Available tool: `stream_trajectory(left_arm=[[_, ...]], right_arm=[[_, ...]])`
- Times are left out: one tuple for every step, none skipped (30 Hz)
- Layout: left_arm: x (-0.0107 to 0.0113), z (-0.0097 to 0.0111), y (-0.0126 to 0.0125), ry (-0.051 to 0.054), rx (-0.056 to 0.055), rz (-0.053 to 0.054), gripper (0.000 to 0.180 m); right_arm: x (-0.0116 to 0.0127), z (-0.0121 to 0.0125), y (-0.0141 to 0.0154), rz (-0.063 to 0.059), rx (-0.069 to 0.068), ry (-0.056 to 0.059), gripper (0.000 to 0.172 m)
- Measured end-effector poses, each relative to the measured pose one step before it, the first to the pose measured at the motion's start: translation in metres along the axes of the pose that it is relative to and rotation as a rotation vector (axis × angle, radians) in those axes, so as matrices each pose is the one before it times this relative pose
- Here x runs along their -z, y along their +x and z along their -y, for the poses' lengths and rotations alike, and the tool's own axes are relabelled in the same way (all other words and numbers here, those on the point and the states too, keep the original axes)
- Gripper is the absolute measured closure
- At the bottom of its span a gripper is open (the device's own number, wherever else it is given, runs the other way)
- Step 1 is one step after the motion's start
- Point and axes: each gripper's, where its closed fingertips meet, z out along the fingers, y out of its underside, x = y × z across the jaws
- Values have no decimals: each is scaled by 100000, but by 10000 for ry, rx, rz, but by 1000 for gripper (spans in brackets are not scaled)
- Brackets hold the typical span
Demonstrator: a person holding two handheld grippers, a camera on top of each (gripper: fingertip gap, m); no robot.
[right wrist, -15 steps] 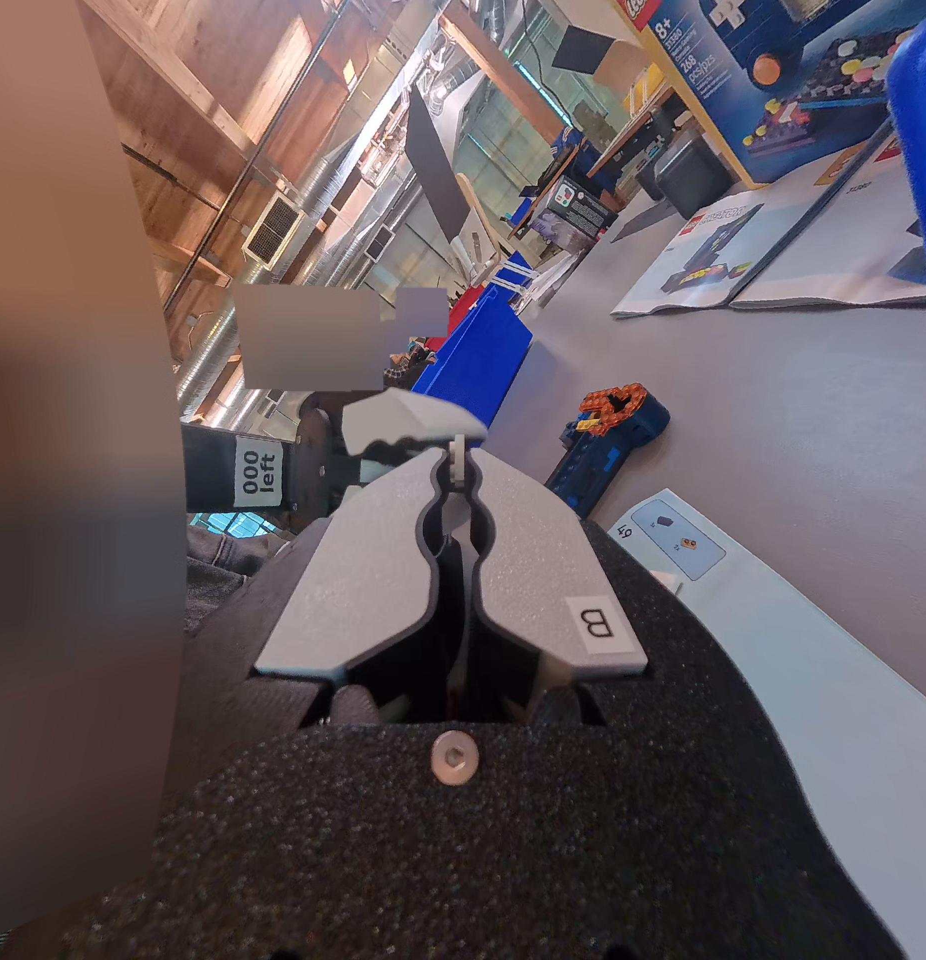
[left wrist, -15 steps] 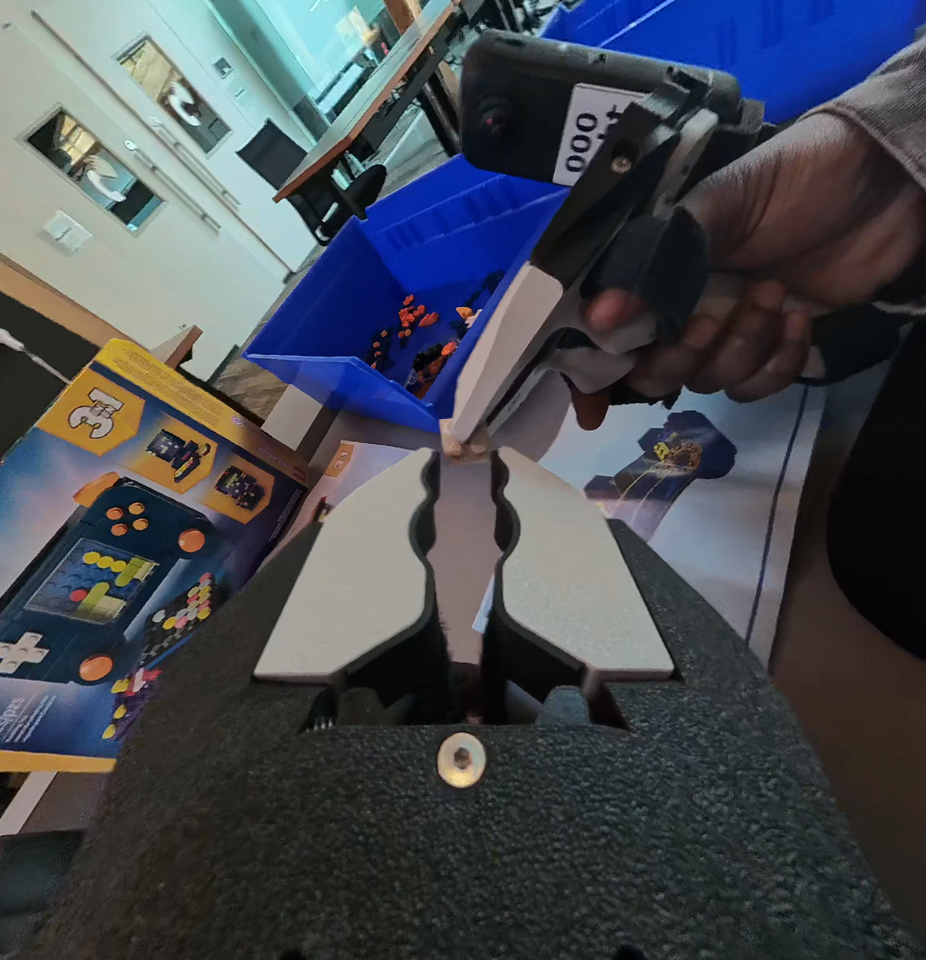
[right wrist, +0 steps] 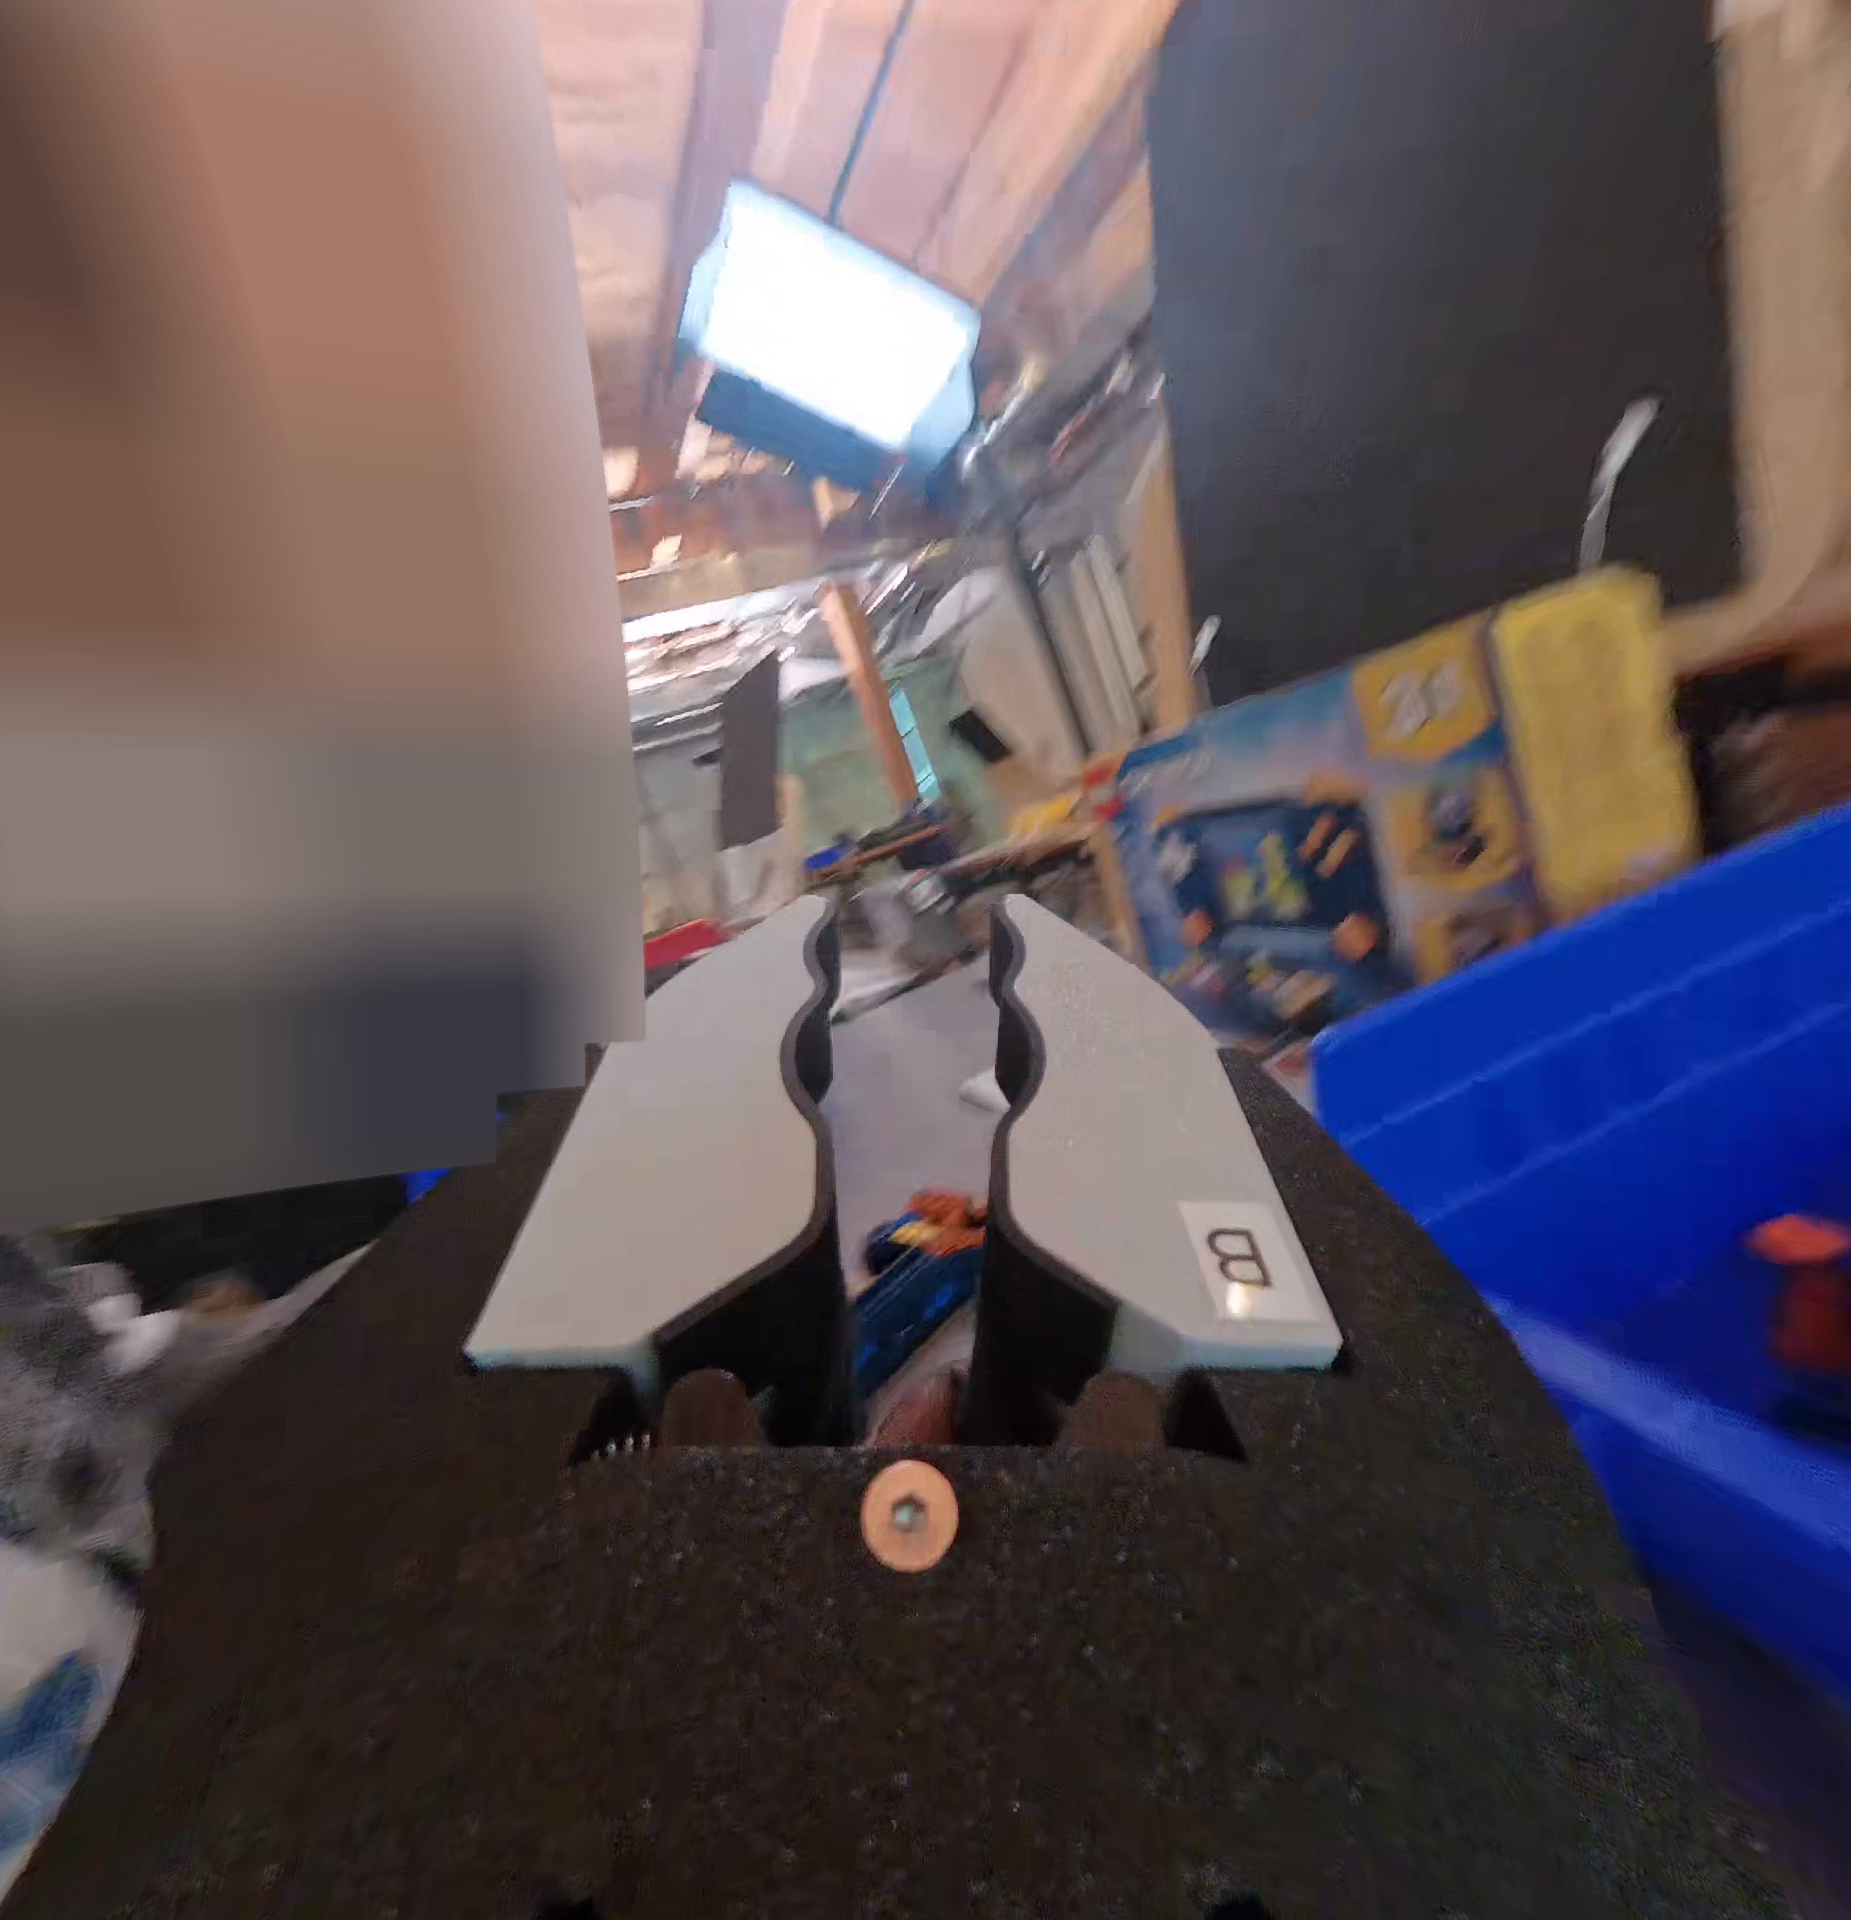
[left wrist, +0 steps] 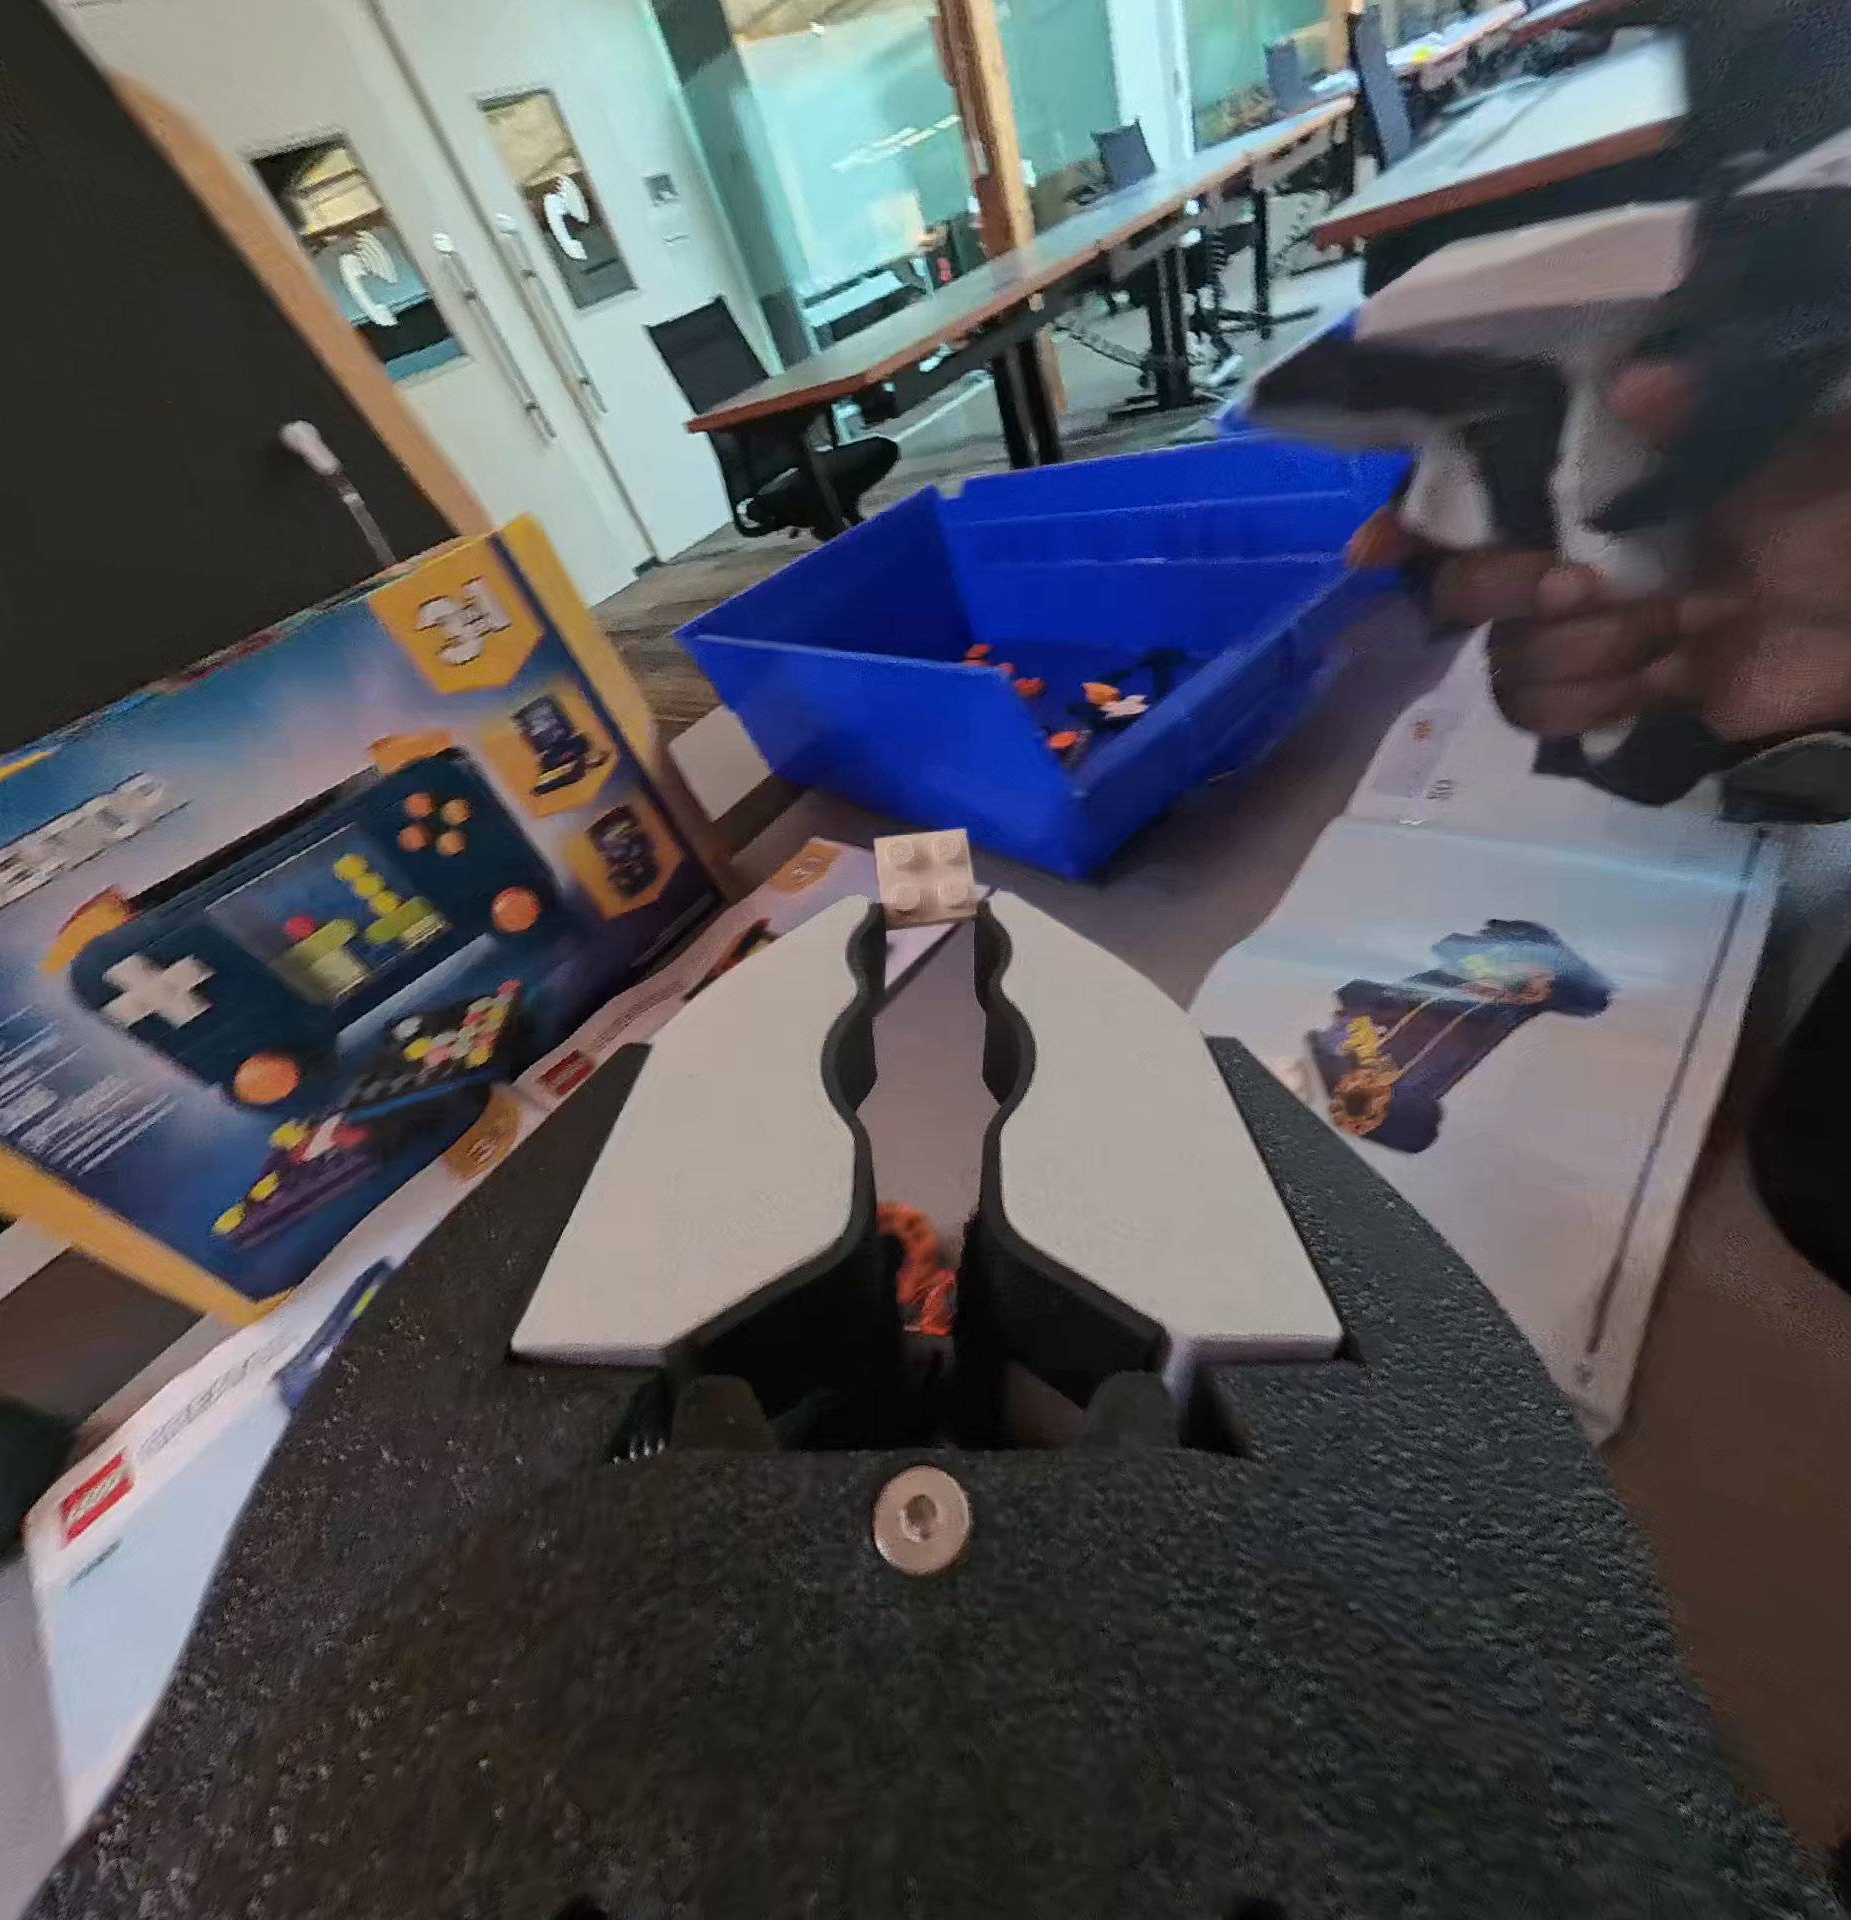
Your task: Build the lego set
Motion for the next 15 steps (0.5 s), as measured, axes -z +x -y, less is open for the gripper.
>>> stream_trajectory(left_arm=[[616,-572,-1144,47,98,294,165],[502,-538,-1019,63,163,271,165],[325,-432,-573,94,203,34,165],[185,-375,-409,68,191,15,165],[79,-334,-422,25,119,135,165],[-10,-237,-221,24,27,59,165],[-67,-183,-115,38,-8,57,165],[-61,-122,-87,89,-40,108,165],[-51,-133,37,48,-46,38,165],[-73,-143,120,-29,-22,-37,165],[-75,-118,68,-45,31,-20,165],[-46,-31,12,1,75,-15,165],[23,40,-68,62,75,13,165],[62,32,-167,69,52,62,165],[71,-6,-180,43,21,70,165]], right_arm=[[450,1068,4,-394,1013,576,146],[318,766,-12,-354,901,456,148],[182,457,-181,-207,755,279,150],[22,149,-366,-52,602,100,150],[-91,-123,-489,59,463,-64,150],[-157,-274,-614,163,362,-155,150],[-171,-284,-760,278,299,-141,150],[-157,-237,-875,359,271,-108,150],[-157,-222,-1036,449,270,-76,151],[-193,-347,-1207,535,268,-111,153],[-295,-496,-1439,643,277,-186,155],[-412,-638,-1588,715,329,-315,157],[-490,-743,-1692,780,411,-427,157],[-530,-747,-1670,755,481,-468,158],[-551,-738,-1543,670,486,-478,159]])
